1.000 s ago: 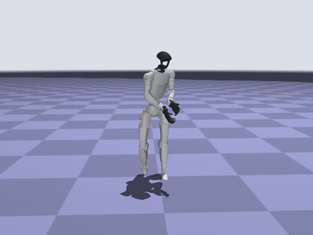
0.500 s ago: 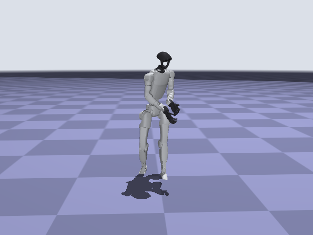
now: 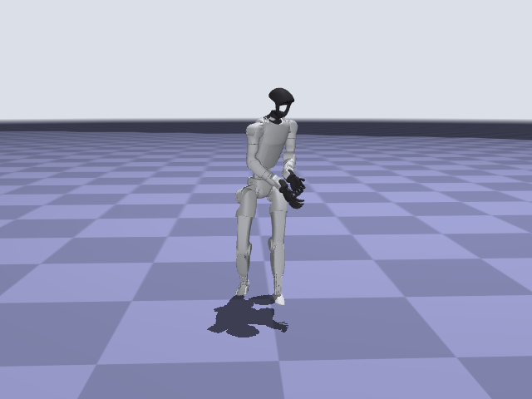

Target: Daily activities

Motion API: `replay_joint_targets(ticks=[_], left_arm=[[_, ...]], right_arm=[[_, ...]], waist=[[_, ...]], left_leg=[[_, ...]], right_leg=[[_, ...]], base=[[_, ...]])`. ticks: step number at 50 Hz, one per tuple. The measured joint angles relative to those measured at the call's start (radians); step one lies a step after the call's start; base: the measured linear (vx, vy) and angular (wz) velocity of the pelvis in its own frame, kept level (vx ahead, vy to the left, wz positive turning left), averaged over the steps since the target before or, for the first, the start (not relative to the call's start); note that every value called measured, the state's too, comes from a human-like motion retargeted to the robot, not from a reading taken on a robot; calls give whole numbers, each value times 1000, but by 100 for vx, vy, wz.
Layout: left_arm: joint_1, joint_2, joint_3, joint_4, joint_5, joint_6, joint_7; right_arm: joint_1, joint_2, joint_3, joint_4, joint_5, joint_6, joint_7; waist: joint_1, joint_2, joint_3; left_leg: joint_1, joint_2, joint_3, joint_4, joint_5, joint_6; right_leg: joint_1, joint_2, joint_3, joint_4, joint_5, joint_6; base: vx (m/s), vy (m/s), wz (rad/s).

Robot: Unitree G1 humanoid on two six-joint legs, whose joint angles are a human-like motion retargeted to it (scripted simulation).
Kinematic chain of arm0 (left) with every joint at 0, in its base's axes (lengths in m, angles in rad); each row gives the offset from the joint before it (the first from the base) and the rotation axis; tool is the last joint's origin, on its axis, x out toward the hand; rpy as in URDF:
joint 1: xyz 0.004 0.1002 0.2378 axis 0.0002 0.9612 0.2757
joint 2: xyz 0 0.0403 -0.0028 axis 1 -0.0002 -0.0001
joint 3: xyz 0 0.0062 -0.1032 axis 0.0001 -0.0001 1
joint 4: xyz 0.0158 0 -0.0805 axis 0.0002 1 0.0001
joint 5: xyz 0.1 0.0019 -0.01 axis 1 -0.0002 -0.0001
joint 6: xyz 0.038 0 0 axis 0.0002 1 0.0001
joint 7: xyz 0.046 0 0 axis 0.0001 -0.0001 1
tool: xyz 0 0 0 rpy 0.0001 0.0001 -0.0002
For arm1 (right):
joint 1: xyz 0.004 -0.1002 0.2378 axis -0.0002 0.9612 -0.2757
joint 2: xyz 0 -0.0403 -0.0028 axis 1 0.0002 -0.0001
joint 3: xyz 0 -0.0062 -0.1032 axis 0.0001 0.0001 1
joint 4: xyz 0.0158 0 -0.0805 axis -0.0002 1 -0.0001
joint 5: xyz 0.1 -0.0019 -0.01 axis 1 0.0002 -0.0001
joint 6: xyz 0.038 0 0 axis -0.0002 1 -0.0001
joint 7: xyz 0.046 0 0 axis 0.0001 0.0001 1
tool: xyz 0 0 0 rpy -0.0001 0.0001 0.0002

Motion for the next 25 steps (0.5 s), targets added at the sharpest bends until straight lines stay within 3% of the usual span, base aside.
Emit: replay_joint_targets(ticks=[25], left_arm=[[14,34,4,-34,11,-21,-17]], right_arm=[[-3,41,4,10,61,-16,51]], waist=[[10,-8,6]], left_leg=[[4,15,-2,-26,5,0]], right_leg=[[-11,13,6,-5,9,-11]], base=[[0,0,0]])
